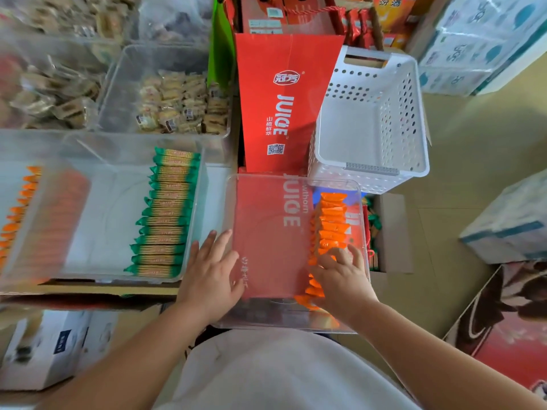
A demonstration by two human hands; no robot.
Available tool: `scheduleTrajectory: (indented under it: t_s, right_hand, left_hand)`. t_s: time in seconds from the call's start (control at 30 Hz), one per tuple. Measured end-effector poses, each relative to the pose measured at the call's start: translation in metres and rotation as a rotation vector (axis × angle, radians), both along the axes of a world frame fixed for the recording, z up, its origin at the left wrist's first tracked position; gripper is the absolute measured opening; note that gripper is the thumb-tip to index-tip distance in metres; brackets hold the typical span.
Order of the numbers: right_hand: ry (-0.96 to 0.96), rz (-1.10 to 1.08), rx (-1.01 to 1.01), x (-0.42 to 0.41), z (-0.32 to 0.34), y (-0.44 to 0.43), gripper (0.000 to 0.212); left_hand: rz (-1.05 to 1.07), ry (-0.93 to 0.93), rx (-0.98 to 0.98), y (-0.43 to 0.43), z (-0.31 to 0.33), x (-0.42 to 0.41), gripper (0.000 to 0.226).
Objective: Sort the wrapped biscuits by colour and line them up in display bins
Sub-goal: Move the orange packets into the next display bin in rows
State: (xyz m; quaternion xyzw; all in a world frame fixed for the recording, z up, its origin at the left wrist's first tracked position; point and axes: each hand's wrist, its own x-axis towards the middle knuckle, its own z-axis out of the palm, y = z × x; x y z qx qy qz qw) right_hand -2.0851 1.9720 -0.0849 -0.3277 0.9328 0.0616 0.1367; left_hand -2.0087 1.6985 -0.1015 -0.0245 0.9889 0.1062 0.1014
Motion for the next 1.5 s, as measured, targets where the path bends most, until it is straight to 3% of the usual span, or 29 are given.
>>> scheduleTrajectory:
  t_s: [0.17, 0.37, 0.5, 0.6, 0.7, 0.83, 0.97, 1.13, 1.3, 1.43, 1.5]
  right_hand:
    - [0.028, 0.087, -0.085, 0.003, -0.007, 0.002, 0.028]
    - [0.035, 0.032, -0.07, 0.0, 0.0, 0.011, 0.045]
    - [0.108, -0.153, -0.008, 0.0, 0.005, 0.01, 0.079]
    - [0.101, -0.206, 0.025, -0.001, 0.004, 0.013, 0.082]
    - [0.062, -0.255, 0.044, -0.002, 0.007, 0.014, 0.084]
    - [-0.058, -0.249, -0.026, -0.004, 0.014, 0.019, 0.073]
    - [-0.26, -0.212, -0.154, -0.012, 0.023, 0.036, 0.064]
    - [-0.081, -0.159, -0.164, -0.009, 0.018, 0.056, 0.038]
    - [0.022, -0.248, 0.004, -0.003, 0.022, 0.051, 0.009]
    - [-0.09, -0.181, 0.064, -0.005, 0.017, 0.046, 0.02]
    - [-0.089, -0.13, 0.085, -0.005, 0.014, 0.043, 0.02]
  left_hand:
    - [-0.007, -0.005, -0.037, 0.002, 0.005, -0.001, 0.041]
    - [-0.285, 0.116, -0.067, 0.027, 0.017, -0.009, 0.064]
    - [-0.336, -0.18, 0.087, 0.068, 0.018, -0.037, 0.082]
    - [-0.351, -0.343, 0.14, 0.093, 0.011, -0.048, 0.097]
    - [-0.372, -0.372, 0.202, 0.108, 0.0, -0.05, 0.106]
    - [-0.331, -0.336, 0.287, 0.117, -0.014, -0.05, 0.104]
    - [-0.343, -0.238, 0.404, 0.12, -0.017, -0.044, 0.085]
    - [-0.405, -0.165, 0.34, 0.12, -0.013, -0.049, 0.07]
    - [-0.48, -0.157, 0.269, 0.122, -0.021, -0.055, 0.061]
    - [-0.417, -0.123, 0.271, 0.106, -0.024, -0.054, 0.056]
    - [-0.435, -0.094, 0.257, 0.101, -0.026, -0.052, 0.073]
